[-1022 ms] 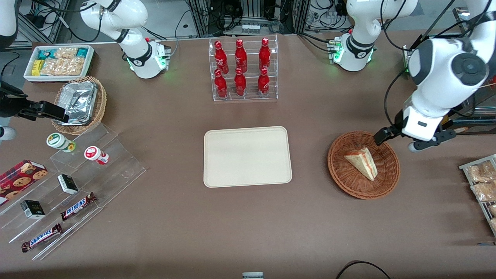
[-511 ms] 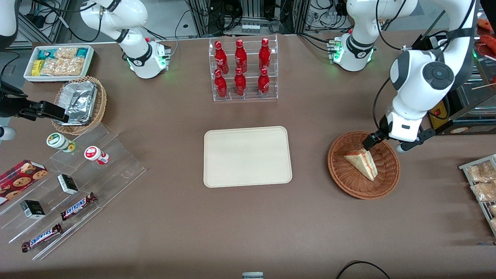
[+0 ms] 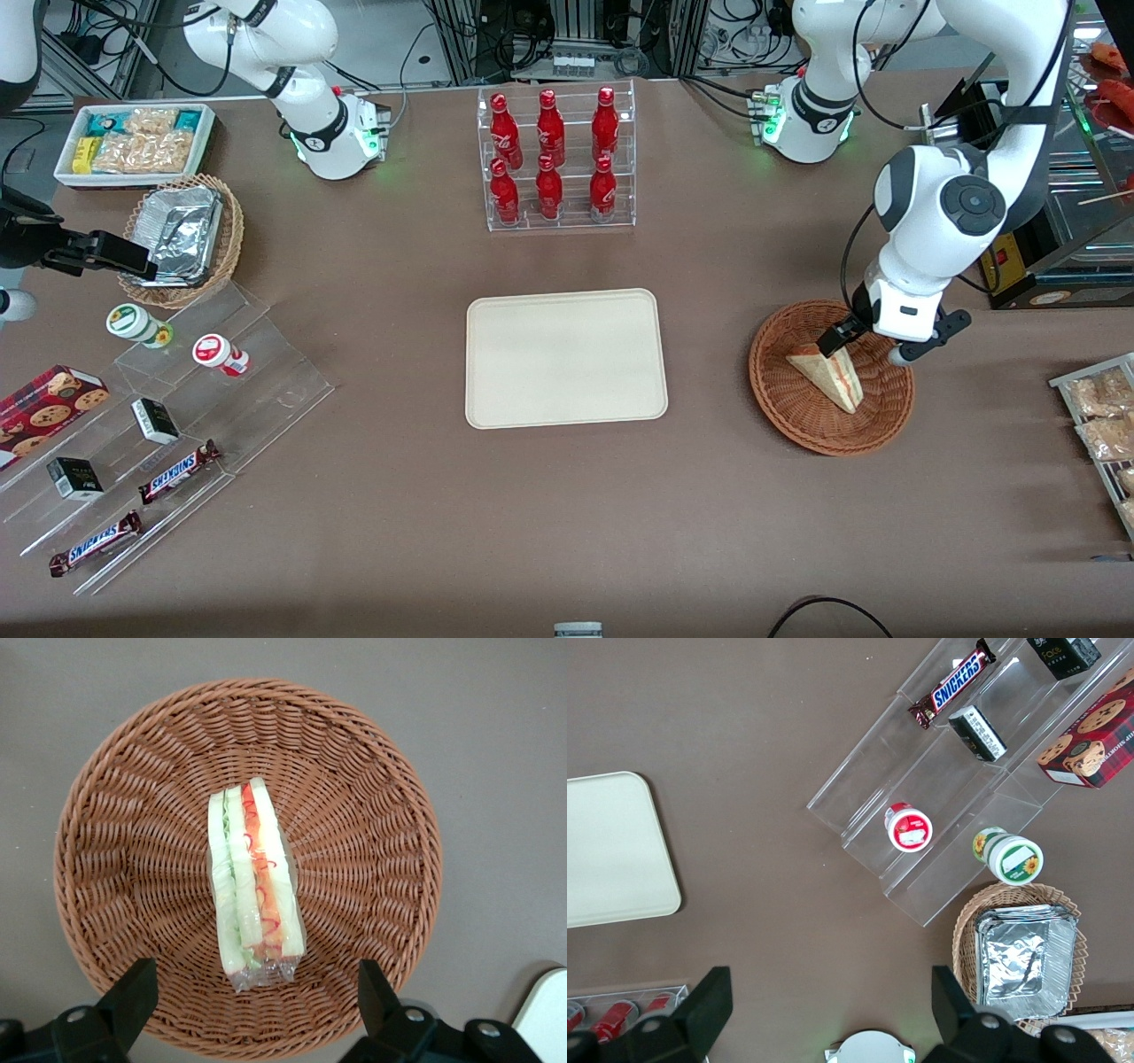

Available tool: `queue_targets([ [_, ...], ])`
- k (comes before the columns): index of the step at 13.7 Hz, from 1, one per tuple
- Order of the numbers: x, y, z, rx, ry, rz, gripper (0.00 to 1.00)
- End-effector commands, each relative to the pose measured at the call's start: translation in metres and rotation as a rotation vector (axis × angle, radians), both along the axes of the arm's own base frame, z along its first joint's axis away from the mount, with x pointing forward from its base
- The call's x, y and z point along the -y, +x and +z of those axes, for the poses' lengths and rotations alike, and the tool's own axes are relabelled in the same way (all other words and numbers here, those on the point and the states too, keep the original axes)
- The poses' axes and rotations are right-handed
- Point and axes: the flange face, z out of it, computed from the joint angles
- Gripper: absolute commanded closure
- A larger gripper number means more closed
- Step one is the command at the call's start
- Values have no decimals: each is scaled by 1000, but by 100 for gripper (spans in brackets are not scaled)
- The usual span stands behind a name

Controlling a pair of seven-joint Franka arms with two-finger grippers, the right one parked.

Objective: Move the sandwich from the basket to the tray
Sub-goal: 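Lower the open left gripper around the wrapped sandwich in the basket, then close the left gripper on the sandwich and lift it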

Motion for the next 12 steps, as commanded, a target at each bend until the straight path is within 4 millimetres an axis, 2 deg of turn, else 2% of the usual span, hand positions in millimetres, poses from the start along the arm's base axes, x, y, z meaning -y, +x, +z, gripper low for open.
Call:
queue_targets([
  [1,2,3,-15,2,-9,19,0],
  [12,3,9,-56,-8,-15,19,0],
])
